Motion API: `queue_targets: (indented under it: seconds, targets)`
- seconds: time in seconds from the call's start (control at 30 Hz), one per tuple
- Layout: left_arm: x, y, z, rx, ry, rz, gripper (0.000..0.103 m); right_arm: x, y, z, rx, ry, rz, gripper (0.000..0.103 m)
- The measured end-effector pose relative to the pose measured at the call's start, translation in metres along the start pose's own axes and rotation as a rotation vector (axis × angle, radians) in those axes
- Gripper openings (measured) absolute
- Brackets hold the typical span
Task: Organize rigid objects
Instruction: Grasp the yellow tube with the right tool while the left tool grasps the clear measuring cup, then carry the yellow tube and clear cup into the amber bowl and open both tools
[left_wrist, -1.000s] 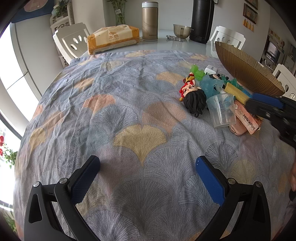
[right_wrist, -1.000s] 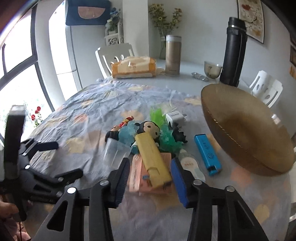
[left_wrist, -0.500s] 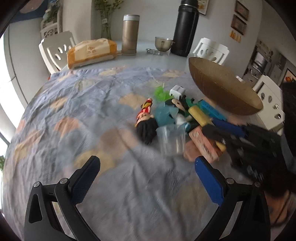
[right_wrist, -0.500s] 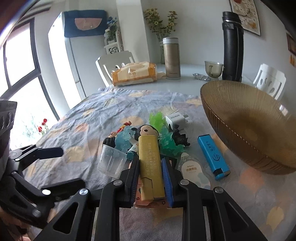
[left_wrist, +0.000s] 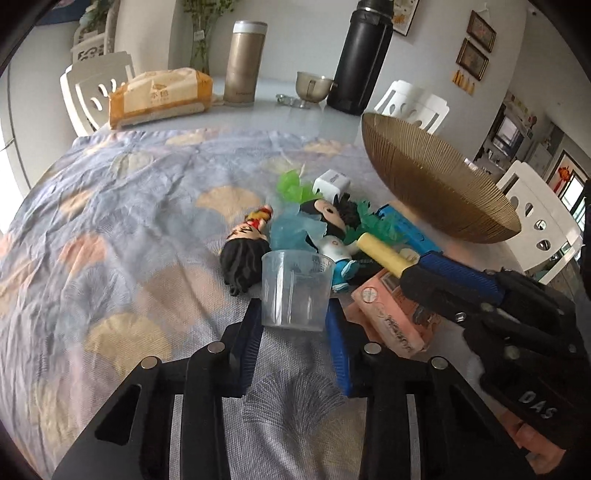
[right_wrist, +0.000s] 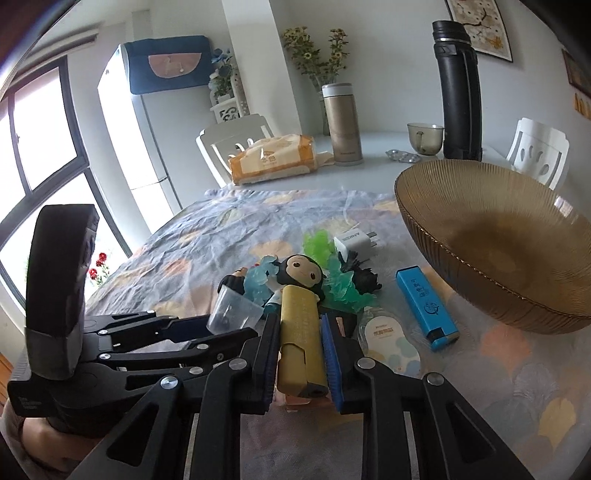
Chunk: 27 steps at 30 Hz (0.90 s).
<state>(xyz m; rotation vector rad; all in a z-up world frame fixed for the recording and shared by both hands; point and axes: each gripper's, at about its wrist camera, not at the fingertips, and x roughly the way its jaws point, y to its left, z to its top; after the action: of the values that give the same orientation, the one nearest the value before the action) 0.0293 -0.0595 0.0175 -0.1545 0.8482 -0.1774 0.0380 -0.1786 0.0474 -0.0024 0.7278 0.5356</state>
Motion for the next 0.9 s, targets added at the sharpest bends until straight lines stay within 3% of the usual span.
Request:
queue_targets:
  seconds: [0.2, 0.4, 0.7, 0.83, 0.9]
  targets:
    - [-0.011, 0.0, 0.001, -0.002, -0.043, 0.01, 0.031, 0.011, 0.006, -0.001, -0.043, 0.041, -0.02, 0.022]
    - [-0.018, 0.001, 0.001, -0.011, -0.079, -0.007, 0.031, 0.008, -0.005, -0.001, 0.034, 0.031, 0.055, 0.023]
    - [-0.052, -0.001, 0.014, -0.003, -0.184, -0.035, 0.031, -0.022, -0.027, 0.011, 0.183, -0.093, 0.238, 0.023]
    - [-0.064, -0.005, 0.025, 0.005, -0.227, -0.068, 0.031, -0.04, -0.042, 0.02, 0.245, -0.141, 0.274, 0.023]
    - [-0.063, -0.015, 0.037, 0.031, -0.234, -0.084, 0.031, -0.051, -0.05, 0.029, 0.254, -0.165, 0.246, 0.023]
